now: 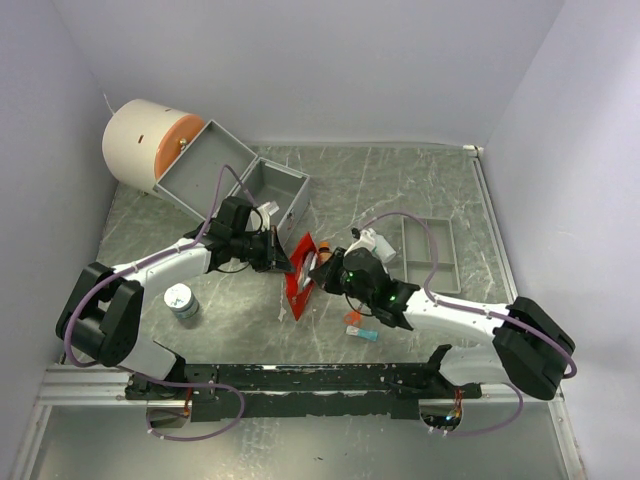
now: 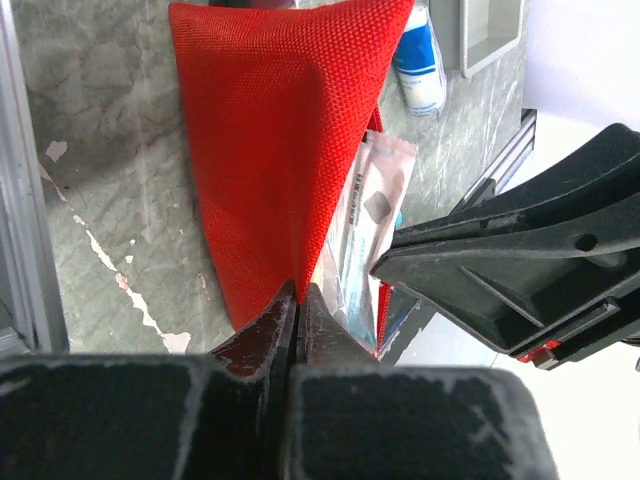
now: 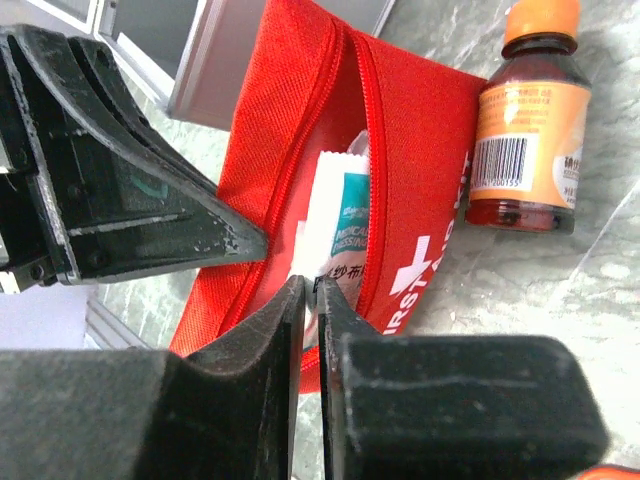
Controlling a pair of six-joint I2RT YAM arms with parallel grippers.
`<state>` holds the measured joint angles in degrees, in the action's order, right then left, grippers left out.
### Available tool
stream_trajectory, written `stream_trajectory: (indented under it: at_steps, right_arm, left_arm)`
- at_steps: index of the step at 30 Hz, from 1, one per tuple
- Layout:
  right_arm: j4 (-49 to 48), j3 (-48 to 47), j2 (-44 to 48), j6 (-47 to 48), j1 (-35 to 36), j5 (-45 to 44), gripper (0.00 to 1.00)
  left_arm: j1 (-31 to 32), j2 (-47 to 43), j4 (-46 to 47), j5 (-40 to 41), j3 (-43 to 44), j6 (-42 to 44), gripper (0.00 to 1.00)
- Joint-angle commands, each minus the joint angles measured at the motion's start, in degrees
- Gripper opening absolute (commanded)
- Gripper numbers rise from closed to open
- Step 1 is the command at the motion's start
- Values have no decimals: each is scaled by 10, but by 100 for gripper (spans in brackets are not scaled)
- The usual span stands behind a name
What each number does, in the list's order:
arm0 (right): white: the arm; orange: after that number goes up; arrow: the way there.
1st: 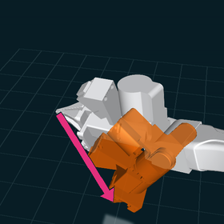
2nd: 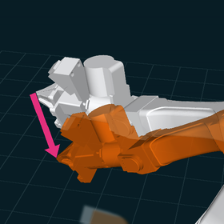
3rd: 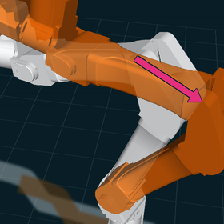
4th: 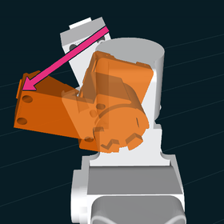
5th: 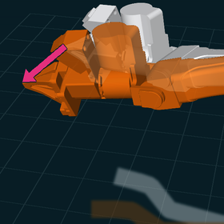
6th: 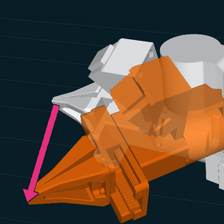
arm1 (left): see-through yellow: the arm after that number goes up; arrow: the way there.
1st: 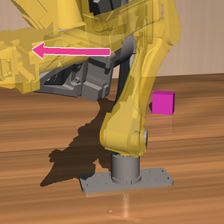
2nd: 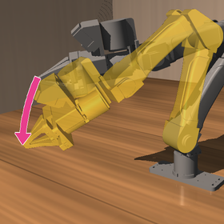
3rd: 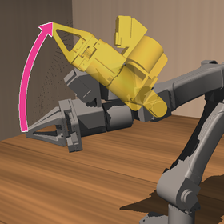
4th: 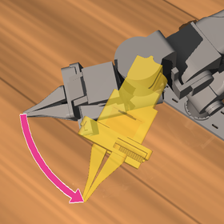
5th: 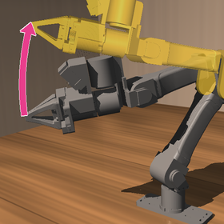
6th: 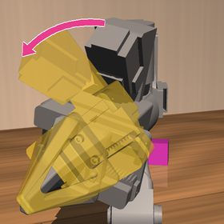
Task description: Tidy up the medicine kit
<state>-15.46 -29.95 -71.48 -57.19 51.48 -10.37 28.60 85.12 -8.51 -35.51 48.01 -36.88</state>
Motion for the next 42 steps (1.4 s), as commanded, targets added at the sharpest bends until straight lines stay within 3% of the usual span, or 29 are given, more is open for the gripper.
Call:
stream_trajectory:
  at_steps: [1, 5, 11, 18, 27, 33, 36, 39, 42]
  right_arm:
    - [54, -40, 7, 5, 0, -35, 14]
    - [80, -70, -4, 32, 0, -23, 24]
    - [123, -102, -2, 50, 0, -34, 27]
    - [178, -140, -46, 61, -1, -42, 23]
    - [179, -139, -83, 59, 0, -39, 3]
    - [174, -146, -103, 65, -1, -28, 2]
    - [180, -156, -99, 70, 0, -23, 9]
    - [235, -187, -91, 54, -6, -27, 27]
    - [266, -211, -70, 58, -9, -23, 34]
  left_arm:
    - [-3, -7, 2, 6, 13, 5, 7]
    - [-3, -6, 2, 4, 17, 6, 7]
    - [-2, -6, 3, 4, 18, 6, 7]
    - [-3, -3, 2, 4, 17, 8, 7]
    - [-3, -3, -2, 5, 19, 9, 7]
    - [-3, 2, 2, 3, 19, 7, 7]
    - [-3, 0, -2, 4, 21, 9, 7]
    - [-3, -3, -4, 5, 22, 10, 7]
    - [-3, -6, -6, 6, 21, 11, 7]
